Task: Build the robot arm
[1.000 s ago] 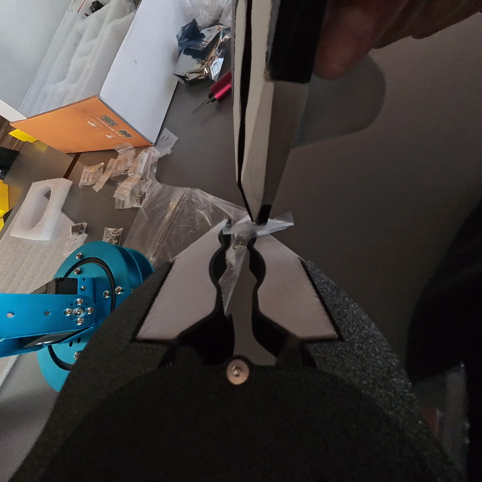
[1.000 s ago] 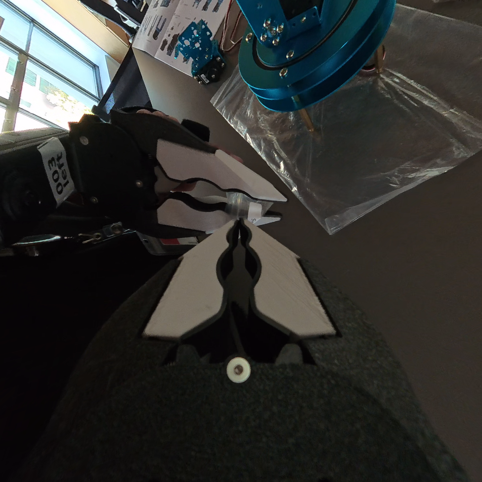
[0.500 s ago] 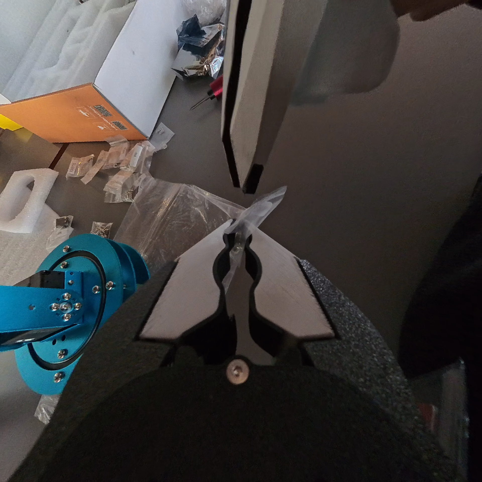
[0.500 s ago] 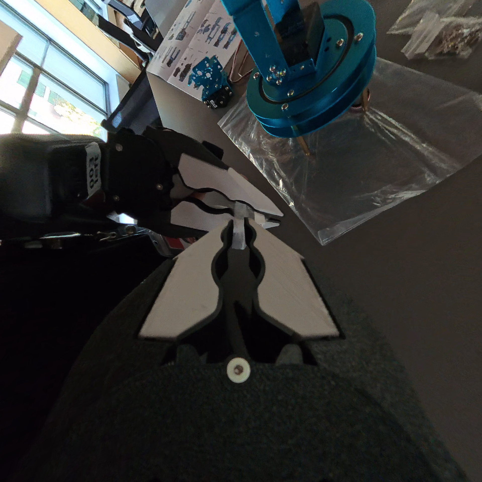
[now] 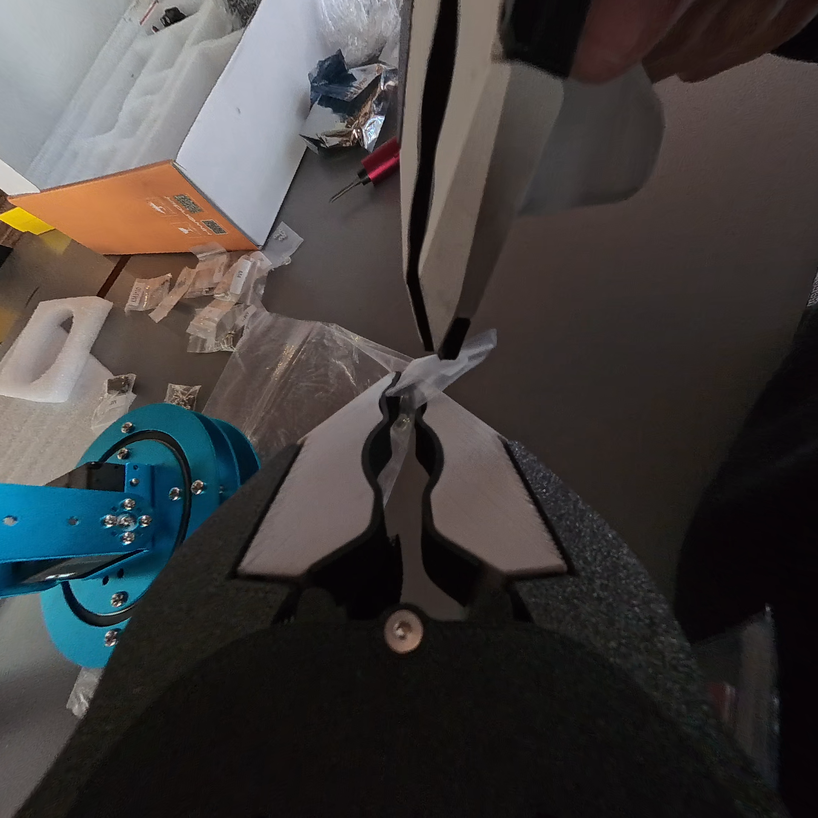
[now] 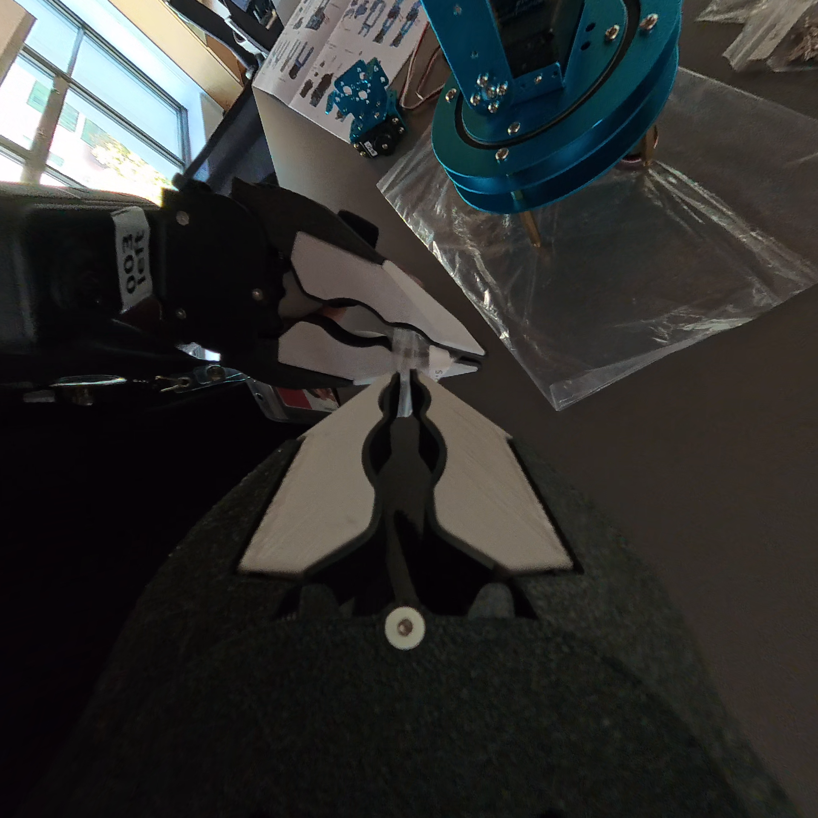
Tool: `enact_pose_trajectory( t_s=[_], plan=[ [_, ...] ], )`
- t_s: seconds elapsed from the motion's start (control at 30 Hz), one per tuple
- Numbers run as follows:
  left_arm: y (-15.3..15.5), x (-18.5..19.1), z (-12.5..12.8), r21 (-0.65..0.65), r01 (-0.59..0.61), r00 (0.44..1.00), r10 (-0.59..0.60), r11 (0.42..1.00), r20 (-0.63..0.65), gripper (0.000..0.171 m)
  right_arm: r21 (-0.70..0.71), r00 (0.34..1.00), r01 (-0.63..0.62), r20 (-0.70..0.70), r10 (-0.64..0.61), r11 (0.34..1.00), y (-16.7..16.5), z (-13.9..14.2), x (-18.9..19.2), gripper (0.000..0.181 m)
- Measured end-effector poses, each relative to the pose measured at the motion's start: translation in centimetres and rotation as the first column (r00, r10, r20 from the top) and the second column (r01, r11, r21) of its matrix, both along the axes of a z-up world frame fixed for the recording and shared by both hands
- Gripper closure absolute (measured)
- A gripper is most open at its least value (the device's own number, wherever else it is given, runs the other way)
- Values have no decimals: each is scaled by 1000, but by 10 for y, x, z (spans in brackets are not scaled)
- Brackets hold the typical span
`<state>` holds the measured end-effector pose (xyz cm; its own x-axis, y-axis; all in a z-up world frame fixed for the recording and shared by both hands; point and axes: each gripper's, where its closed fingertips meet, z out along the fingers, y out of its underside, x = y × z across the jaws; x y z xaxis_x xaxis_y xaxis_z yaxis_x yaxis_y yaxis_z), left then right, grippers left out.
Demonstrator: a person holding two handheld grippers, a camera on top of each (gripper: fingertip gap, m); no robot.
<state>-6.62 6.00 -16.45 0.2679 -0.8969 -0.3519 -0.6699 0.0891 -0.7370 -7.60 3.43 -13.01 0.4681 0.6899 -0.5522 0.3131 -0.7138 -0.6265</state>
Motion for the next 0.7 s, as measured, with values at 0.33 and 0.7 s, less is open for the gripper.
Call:
enact_pose_trajectory(
  t_s=[0.33, 0.7],
  plan=[
    [1, 0, -1, -33, -9, 1000, 9, 999, 2, 171, 27, 999, -11, 41, 10, 1000, -1, -6, -3, 171],
    [3, 0, -4, -118, -53, 998, 55, 992, 13, 171, 51, 999, 22, 41, -24, 998, 4, -8, -3, 181]
  ],
)
